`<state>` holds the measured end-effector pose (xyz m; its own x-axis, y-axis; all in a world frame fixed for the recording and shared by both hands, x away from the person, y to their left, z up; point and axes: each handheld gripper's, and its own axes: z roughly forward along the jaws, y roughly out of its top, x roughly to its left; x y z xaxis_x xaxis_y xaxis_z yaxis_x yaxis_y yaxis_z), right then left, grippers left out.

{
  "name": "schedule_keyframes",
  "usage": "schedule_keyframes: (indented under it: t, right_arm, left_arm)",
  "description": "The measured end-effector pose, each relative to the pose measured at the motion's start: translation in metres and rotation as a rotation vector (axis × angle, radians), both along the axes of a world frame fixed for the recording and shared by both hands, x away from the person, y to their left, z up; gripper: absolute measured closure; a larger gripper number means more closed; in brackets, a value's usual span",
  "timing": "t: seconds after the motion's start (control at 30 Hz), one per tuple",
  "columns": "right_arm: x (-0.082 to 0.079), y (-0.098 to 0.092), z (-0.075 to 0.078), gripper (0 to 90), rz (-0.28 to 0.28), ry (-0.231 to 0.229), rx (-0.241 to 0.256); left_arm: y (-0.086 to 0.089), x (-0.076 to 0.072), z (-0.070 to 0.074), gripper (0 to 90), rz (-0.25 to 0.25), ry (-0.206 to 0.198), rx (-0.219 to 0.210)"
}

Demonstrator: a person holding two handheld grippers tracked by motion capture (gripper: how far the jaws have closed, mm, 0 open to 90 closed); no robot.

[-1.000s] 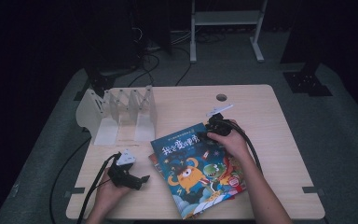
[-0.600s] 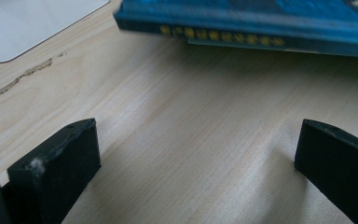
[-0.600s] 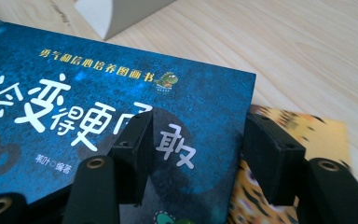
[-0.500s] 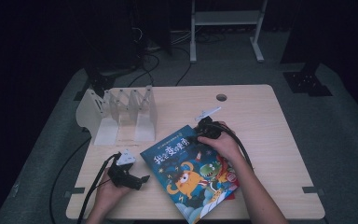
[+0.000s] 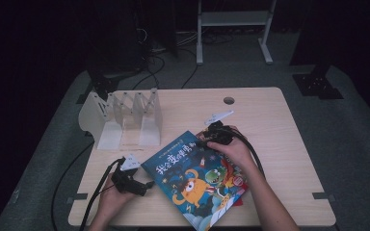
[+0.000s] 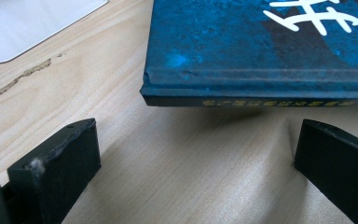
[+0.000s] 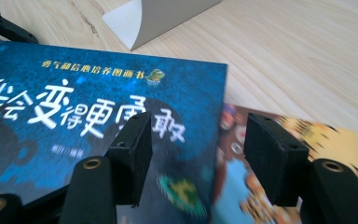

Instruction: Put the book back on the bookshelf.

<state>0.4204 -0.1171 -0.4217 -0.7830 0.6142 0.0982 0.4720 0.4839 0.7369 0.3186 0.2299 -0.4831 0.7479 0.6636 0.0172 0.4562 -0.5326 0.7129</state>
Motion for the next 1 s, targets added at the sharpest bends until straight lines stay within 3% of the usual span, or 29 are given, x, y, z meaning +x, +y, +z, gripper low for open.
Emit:
schedule_keyframes:
  t: [0.43, 0.87, 0.93, 1.0]
  right_arm:
    - [-0.043, -0.067, 0.003, 39.8, -0.091, -0.028, 0.016]
    - [-0.079, -0.107, -0.004, 39.1, -0.166, -0.044, 0.046]
    - [-0.084, -0.112, -0.005, 38.6, -0.175, -0.050, 0.036]
    - [-0.089, -0.117, -0.005, 38.5, -0.182, -0.051, 0.042]
  left_arm:
    - [0.000, 0.000, 0.000, 0.0, 0.002, -0.002, -0.004]
    - [0.004, -0.001, 0.001, 0.0, -0.014, 0.004, -0.008]
    - [0.007, -0.002, 0.004, 8.2, -0.010, 0.000, -0.007]
    - [0.012, -0.004, 0.008, 9.2, -0.005, 0.004, -0.009]
